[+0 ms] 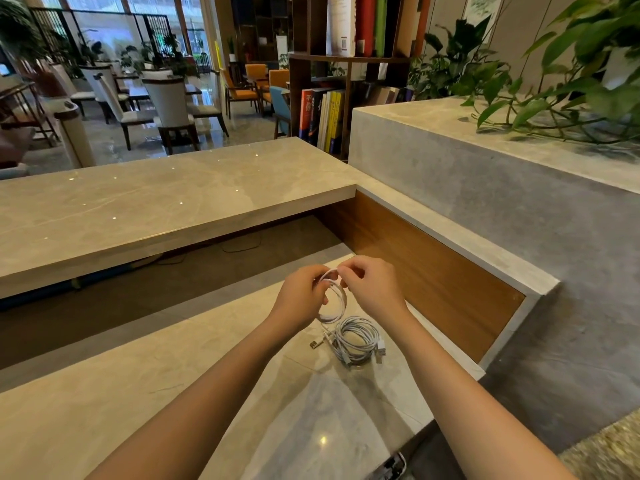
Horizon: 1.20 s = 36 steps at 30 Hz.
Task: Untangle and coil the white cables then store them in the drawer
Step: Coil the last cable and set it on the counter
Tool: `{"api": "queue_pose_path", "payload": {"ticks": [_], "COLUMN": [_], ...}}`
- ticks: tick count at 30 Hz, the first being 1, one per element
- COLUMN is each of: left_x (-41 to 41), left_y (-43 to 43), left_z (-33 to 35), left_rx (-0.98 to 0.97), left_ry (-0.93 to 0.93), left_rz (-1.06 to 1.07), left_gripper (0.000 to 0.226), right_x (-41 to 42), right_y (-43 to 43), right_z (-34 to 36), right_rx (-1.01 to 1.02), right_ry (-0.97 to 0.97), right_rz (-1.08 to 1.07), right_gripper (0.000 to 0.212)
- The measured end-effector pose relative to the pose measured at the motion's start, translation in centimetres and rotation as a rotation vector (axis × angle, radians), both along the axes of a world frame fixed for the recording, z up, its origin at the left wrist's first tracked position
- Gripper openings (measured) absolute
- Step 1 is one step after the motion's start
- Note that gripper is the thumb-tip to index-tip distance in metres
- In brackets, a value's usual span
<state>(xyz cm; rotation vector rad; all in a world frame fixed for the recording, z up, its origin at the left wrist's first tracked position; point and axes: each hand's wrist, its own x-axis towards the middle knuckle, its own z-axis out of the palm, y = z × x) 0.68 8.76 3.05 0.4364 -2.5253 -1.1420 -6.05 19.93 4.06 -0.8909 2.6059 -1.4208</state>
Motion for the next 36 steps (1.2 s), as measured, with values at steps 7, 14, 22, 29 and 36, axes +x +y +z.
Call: {"api": "queue_pose_path", "payload": {"ticks": [7,14,22,29,36], "left_x": [0.5,0.8,0.4,0.4,0.4], "left_y": [-0.1,-0.2,-0.7,-1.5,-0.4], "left_z": [0.0,0.2,-0.6,-1.7,-2.8], "left_rx": [0.601,0.304,-0.097,-0.263,0.409], "left_ry": [0.116,0.213,0.324,0.261,0.097], "left_rz": [0.018,0.041,-0.004,-0.158,-0.028], "left_gripper": [0.027,0.018,0.015,0.02,0.022], "right_x": [-1.5,0.6,0.8,0.8,-0.8], "right_y": [0.4,0.4,0.9,0.6,1.8], "right_z": [0.4,-0.1,0.1,-1.0,-2.8], "right_rx": [0.124,-0.277,-0.334,-0.512,0.062], "right_ry": [0.112,-0.811,-0.954,-1.329,-0.417], "right_rz": [0.023,0.159,0.264,0.217,0.202], "right_gripper": [0.017,0.018,0.01,0.012,0.005]}}
